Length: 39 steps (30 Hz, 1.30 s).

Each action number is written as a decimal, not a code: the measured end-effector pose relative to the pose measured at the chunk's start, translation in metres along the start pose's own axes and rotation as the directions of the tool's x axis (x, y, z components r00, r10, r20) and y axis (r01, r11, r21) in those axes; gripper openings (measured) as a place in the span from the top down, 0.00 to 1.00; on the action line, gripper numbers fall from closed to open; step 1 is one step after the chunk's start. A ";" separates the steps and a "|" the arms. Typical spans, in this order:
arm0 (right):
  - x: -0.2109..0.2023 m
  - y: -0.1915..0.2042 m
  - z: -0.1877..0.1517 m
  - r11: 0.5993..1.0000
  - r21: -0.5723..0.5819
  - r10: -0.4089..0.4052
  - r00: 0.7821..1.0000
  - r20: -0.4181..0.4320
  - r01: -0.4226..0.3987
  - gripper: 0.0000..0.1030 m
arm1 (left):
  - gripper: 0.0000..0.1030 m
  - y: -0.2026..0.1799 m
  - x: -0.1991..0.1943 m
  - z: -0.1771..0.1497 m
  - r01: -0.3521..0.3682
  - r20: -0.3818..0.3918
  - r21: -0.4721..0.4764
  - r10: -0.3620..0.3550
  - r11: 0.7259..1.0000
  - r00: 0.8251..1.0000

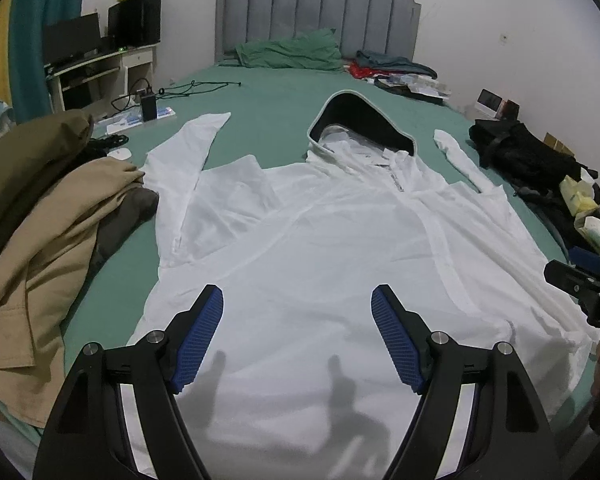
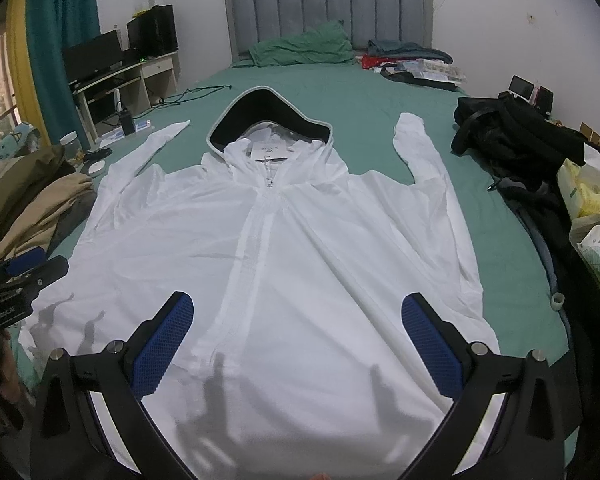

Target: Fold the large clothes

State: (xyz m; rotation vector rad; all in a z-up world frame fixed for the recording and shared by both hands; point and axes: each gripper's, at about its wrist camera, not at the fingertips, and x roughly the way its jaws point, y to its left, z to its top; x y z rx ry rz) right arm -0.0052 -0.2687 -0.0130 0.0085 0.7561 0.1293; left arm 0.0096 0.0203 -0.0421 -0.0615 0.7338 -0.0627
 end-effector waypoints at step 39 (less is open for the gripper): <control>0.133 -0.039 0.099 0.996 -0.084 0.028 0.993 -0.115 -0.038 0.00 | 0.42 0.140 0.285 0.181 -0.276 -0.275 -0.030 0.258 0.961 0.926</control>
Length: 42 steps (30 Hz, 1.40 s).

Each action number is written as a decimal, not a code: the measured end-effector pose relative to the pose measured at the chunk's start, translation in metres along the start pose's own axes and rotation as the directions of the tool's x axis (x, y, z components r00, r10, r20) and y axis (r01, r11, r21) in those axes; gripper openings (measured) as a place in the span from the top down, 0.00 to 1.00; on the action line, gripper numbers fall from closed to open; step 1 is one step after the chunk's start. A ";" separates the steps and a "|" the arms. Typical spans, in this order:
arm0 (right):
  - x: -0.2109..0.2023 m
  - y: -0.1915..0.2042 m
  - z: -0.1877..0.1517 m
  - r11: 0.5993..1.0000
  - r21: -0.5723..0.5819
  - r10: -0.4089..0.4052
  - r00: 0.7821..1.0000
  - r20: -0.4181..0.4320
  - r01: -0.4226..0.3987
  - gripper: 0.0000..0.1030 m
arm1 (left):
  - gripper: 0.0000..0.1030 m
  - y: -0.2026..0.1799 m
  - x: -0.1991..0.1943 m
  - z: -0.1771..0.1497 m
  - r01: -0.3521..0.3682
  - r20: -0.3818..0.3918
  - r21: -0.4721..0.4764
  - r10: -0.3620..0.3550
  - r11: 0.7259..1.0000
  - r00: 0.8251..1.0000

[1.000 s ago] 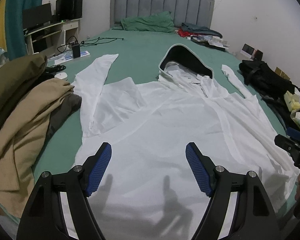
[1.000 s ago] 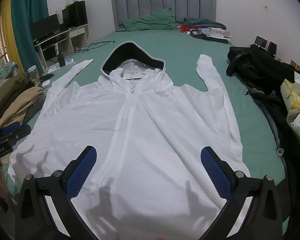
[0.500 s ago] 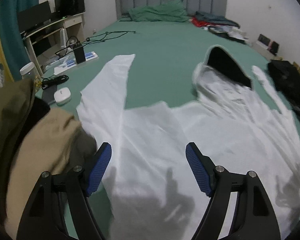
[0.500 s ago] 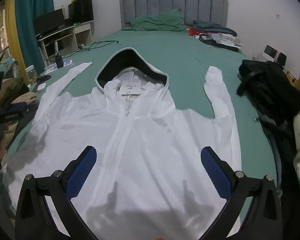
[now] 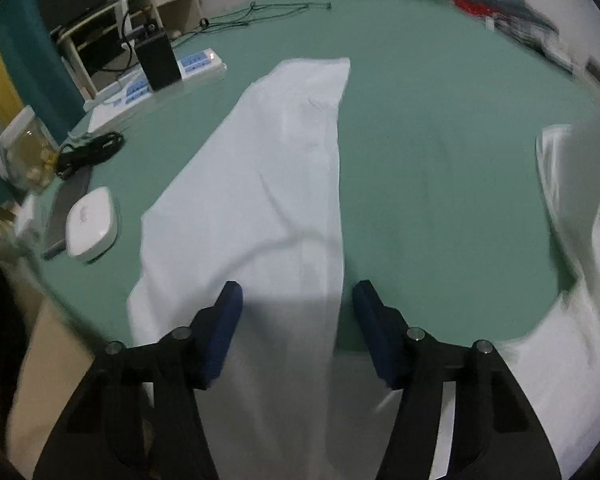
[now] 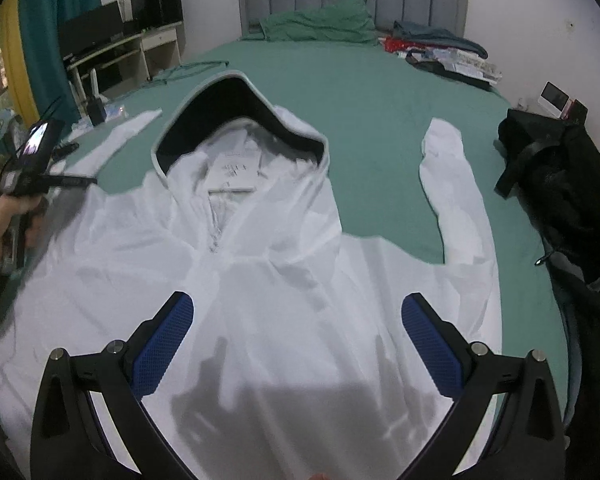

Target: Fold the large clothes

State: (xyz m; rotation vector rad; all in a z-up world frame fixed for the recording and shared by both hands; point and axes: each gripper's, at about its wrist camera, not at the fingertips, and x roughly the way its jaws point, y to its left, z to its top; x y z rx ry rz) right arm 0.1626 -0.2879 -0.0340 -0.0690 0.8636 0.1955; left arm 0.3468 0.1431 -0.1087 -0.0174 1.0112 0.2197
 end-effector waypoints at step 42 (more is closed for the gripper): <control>-0.069 -0.098 -0.028 0.952 0.266 0.150 0.988 0.026 -0.151 0.00 | 0.56 -0.130 -0.163 -0.082 0.207 -0.043 0.062 -0.205 0.976 0.978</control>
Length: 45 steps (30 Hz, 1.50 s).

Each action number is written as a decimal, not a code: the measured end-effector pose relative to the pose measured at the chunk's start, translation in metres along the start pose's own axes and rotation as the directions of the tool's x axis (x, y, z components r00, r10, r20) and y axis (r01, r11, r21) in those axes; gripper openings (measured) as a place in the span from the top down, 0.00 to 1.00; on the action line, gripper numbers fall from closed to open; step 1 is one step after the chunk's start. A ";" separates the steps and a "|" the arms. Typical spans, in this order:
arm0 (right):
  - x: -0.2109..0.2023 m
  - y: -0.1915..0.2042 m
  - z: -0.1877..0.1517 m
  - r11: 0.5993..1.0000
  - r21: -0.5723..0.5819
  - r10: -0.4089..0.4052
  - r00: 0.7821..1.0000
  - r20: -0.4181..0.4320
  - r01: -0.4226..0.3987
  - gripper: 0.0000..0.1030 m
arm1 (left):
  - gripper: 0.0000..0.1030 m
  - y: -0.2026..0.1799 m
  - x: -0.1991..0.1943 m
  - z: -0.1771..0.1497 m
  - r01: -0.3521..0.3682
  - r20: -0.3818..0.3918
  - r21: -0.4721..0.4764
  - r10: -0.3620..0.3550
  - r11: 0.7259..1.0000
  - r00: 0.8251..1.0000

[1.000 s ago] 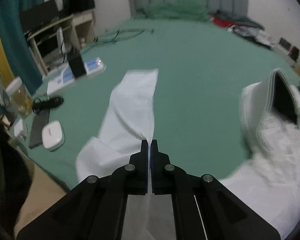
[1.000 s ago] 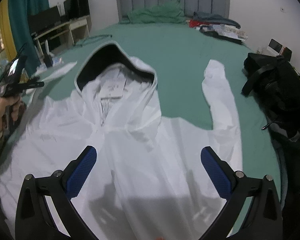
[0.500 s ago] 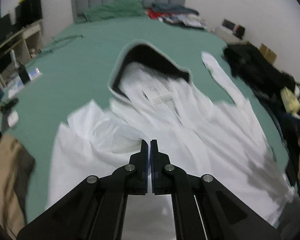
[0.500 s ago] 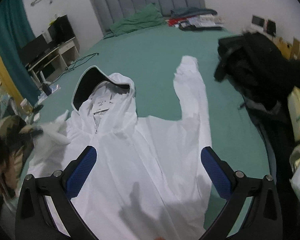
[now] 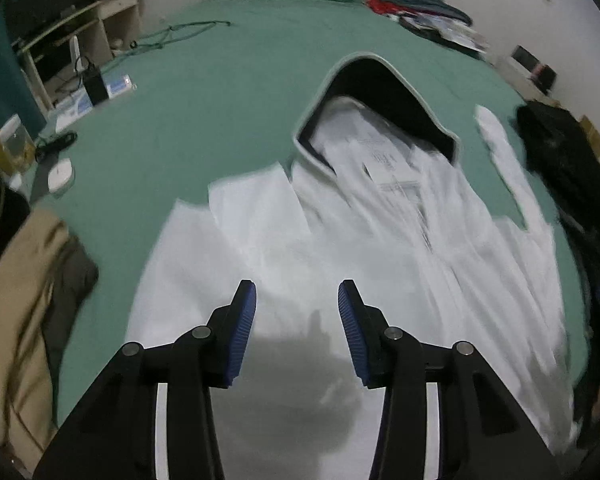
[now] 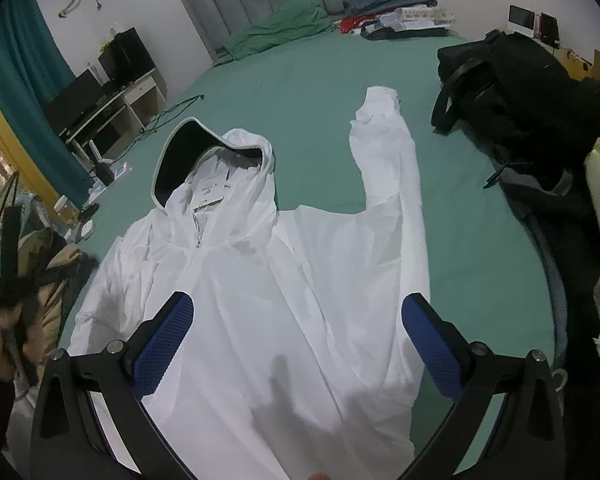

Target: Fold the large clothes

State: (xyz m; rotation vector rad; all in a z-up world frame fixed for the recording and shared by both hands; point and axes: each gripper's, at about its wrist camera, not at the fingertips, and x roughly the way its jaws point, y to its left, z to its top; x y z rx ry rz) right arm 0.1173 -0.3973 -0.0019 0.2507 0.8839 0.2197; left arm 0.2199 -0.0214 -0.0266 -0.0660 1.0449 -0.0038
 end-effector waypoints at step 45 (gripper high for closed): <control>-0.008 -0.072 0.004 0.983 0.141 -0.118 0.993 0.019 0.114 0.00 | 0.55 -0.226 0.027 -0.040 0.288 -0.074 0.364 -0.281 0.886 0.957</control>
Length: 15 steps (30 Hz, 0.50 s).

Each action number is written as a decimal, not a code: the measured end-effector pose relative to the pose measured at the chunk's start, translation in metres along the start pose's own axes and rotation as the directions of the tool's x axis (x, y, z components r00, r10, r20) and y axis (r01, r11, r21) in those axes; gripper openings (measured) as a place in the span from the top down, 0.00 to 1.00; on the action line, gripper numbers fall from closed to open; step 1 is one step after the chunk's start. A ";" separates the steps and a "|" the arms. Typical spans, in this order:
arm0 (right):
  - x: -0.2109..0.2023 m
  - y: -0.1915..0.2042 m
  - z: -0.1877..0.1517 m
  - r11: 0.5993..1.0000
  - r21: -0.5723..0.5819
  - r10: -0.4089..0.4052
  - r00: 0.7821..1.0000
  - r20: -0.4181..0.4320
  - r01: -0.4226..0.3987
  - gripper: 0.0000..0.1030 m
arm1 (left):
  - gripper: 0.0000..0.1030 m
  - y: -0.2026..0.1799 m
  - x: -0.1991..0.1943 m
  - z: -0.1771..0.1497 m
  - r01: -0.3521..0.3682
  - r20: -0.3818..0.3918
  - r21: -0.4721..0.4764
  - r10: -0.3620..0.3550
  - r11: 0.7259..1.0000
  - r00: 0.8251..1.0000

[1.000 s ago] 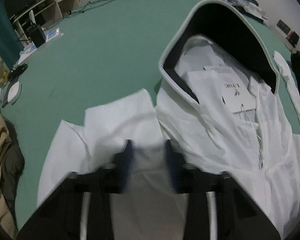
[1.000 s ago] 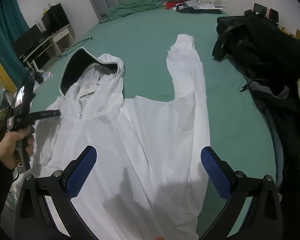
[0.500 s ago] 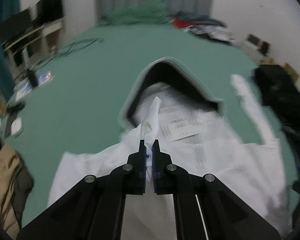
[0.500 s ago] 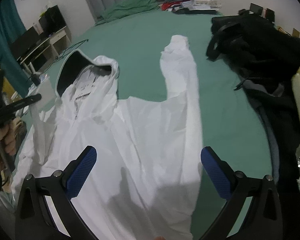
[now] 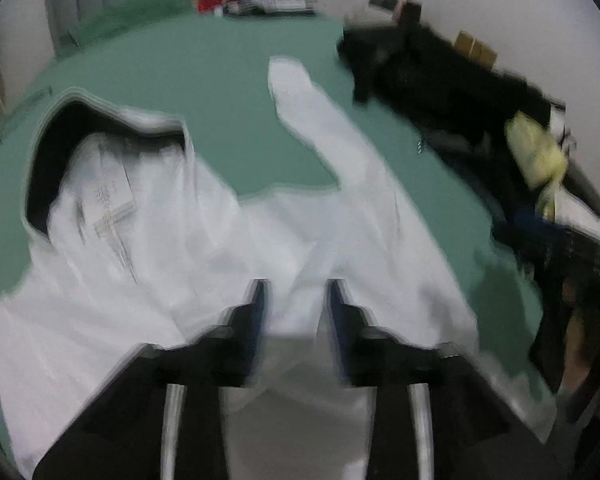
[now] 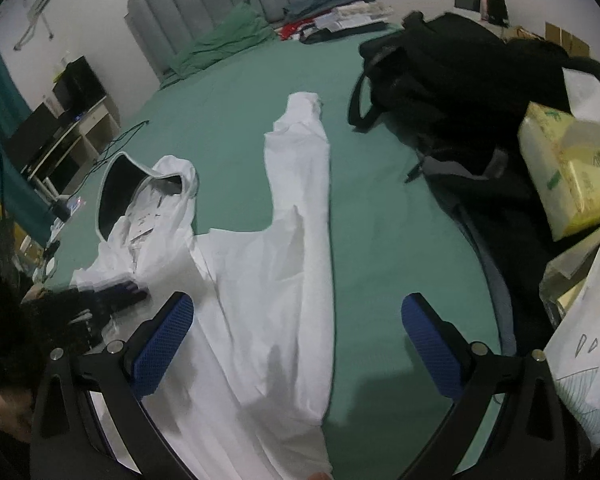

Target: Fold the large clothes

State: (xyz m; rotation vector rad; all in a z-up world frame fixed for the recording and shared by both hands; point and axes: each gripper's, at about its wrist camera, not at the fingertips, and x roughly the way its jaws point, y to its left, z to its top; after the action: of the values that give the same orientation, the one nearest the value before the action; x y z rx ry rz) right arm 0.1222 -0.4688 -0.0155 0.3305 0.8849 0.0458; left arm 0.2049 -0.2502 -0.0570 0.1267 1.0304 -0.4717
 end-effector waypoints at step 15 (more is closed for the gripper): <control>0.052 0.085 -0.019 0.948 -0.300 0.080 0.993 -0.085 -0.102 0.03 | 0.53 0.240 -0.067 -0.082 -0.321 -0.036 -0.303 0.326 0.897 0.945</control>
State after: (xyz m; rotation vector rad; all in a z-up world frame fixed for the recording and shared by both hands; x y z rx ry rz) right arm 0.1493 -0.3740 -0.0399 0.0808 0.9186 0.2792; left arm 0.2150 0.0115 -0.0706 0.0162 1.0308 -0.0056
